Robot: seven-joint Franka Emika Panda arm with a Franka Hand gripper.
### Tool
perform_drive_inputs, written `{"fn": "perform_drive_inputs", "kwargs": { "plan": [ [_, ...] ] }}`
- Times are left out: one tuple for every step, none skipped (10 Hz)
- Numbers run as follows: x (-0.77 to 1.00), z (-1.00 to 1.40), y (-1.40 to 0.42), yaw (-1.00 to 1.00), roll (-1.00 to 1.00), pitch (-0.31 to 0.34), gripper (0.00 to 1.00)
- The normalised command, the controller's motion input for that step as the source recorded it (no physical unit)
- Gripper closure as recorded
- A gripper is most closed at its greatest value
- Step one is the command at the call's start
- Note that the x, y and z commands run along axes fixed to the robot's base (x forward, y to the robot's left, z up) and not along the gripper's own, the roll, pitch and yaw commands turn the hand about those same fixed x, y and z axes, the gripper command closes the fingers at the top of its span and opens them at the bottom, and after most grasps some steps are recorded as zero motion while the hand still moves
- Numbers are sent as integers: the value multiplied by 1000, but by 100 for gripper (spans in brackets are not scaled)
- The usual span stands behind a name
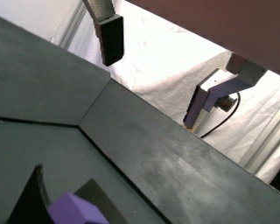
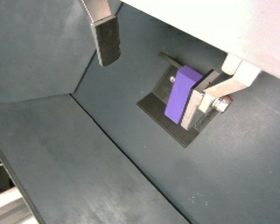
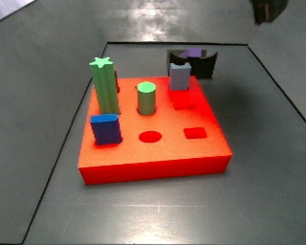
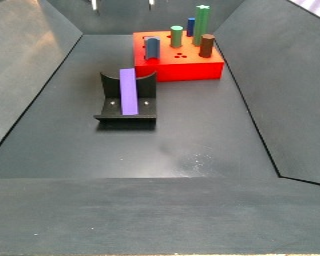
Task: Pick up the rectangle object. Move up. Place the rectangle object on the fixture. Regrasp the rectangle object. Move to above the board. Insert the rectangle object.
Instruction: Regrasp the rectangle object.
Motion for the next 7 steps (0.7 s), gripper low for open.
{"fn": "perform_drive_inputs", "kwargs": {
  "plan": [
    [42,-1000,66,106,164,-24,0],
    [48,-1000,63,99,135,-38,0],
    [63,-1000,59,76,78,-62,0],
    [68,-1000,57,66,68,-69,0],
    [79,-1000,49,40,69,-76,0],
    [86,-1000,47,27,70,-74,0],
    [99,-1000,40,10,64,-69,0]
  ]
}}
